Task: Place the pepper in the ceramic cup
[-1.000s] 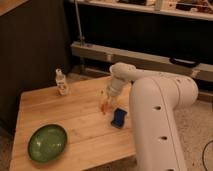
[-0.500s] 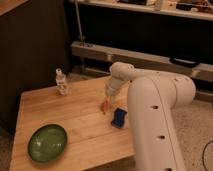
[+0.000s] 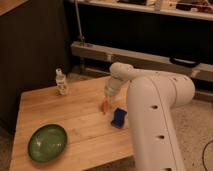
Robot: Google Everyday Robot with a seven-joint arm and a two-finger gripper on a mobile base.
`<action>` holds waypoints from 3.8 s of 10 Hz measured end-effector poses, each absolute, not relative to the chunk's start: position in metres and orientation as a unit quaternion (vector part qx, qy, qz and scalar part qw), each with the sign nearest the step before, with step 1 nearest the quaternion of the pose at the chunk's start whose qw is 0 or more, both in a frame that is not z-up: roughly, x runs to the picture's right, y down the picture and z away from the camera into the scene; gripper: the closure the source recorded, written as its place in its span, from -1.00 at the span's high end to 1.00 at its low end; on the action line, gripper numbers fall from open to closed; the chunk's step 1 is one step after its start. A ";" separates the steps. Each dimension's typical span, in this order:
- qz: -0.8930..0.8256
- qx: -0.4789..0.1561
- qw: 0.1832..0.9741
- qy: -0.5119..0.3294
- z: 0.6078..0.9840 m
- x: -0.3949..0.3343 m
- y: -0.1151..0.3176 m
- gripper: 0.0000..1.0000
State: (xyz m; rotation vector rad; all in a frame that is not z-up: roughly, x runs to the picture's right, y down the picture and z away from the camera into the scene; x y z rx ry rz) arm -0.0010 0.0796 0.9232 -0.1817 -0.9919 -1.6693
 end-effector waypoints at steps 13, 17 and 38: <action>-0.725 -0.067 0.583 -0.362 0.921 -0.003 0.085 0.10; -0.733 -0.070 0.579 -0.350 0.921 -0.006 0.086 0.10; -0.733 -0.064 0.570 -0.366 0.911 0.006 0.069 -0.78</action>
